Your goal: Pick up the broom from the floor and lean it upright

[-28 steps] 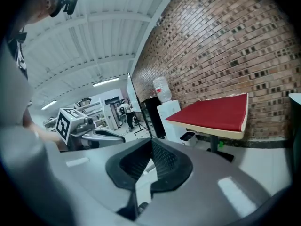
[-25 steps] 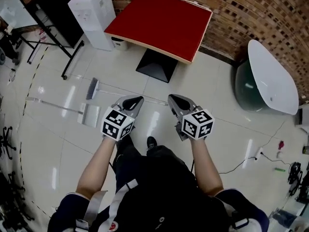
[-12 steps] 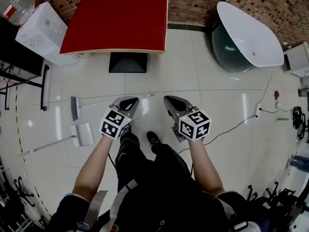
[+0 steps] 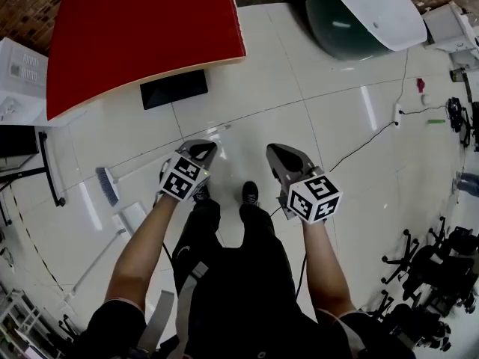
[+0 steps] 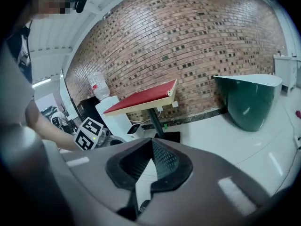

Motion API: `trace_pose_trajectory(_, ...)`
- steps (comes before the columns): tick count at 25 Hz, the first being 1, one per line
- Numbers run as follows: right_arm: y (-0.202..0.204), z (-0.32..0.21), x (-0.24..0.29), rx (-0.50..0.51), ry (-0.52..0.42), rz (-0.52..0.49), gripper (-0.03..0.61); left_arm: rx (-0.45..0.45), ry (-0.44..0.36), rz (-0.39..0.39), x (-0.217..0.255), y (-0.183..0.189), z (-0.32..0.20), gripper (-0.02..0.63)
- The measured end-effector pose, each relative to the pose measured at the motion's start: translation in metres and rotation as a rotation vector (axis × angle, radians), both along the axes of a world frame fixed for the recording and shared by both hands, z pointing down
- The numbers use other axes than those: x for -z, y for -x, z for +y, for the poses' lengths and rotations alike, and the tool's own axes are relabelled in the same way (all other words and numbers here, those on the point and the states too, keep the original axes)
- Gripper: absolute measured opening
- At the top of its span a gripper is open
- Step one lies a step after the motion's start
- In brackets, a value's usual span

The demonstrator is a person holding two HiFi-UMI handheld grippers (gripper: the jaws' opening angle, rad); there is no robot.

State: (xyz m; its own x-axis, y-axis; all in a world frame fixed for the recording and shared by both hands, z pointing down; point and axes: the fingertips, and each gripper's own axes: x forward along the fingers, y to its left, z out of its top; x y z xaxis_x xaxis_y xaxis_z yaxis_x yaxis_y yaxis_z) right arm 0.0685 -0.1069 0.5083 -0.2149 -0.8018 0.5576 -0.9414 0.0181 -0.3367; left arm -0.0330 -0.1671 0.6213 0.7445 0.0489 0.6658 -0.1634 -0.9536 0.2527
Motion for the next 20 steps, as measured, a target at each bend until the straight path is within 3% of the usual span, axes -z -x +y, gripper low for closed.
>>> trace_pose_trajectory(6, 0.001, -0.015, -0.064, -0.051, -0.067, -0.024, 0.005, -0.094, 0.021, -0.064, -0.095, -0.021, -0.004, 0.002)
trace_pose_trajectory(12, -0.02, -0.019, -0.167, -0.086, -0.127, -0.062, 0.005, -0.154, -0.036, -0.119, -0.228, -0.061, -0.007, 0.002)
trace_pose_trajectory(17, -0.041, -0.032, -0.245, -0.072, -0.171, -0.03, 0.005, -0.193, -0.082, -0.144, -0.326, -0.093, -0.015, 0.005)
trace_pose_trajectory(20, -0.051, -0.034, -0.287, -0.098, -0.178, -0.019, 0.005, -0.244, -0.084, -0.15, -0.378, -0.107, -0.011, 0.066)
